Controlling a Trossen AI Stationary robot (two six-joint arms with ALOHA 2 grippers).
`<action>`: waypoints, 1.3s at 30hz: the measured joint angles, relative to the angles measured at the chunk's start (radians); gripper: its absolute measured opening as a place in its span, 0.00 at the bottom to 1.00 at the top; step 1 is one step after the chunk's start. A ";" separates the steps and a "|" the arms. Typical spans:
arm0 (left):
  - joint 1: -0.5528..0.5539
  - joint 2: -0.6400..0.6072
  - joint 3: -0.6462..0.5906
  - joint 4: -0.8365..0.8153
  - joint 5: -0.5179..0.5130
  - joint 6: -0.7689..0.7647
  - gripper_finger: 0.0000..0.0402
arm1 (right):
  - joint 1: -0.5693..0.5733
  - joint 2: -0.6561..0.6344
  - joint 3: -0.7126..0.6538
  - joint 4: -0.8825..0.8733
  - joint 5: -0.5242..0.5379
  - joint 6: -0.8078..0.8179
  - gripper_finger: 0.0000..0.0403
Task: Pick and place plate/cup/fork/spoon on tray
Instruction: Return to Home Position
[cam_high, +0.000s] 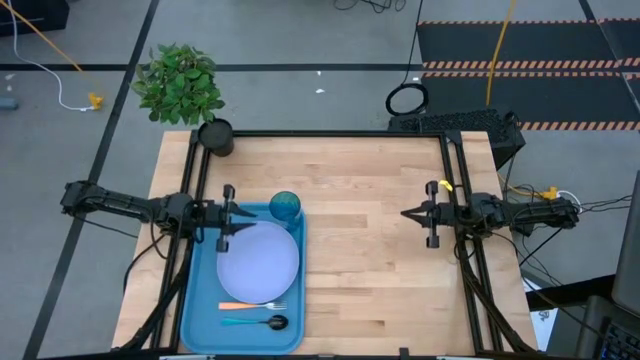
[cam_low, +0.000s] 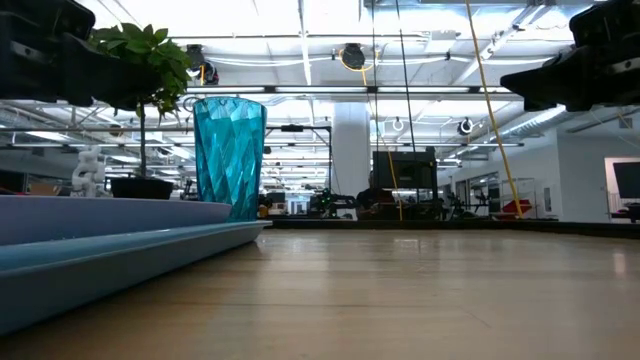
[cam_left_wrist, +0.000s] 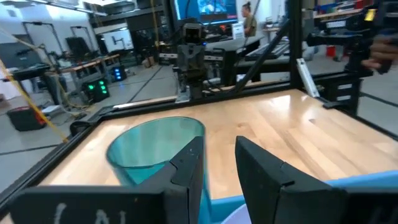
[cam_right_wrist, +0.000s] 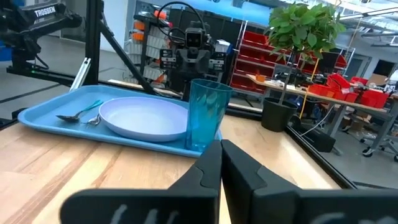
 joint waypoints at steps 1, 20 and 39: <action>0.000 0.000 0.000 -0.001 0.007 -0.001 0.24 | 0.000 0.002 0.000 0.014 0.000 -0.005 0.00; 0.019 0.000 0.000 -0.055 0.120 0.000 0.02 | 0.000 0.003 -0.001 0.112 0.002 -0.038 0.00; 0.048 -0.216 0.000 -0.150 0.145 -0.026 0.02 | 0.000 0.003 -0.001 0.115 0.001 -0.038 0.00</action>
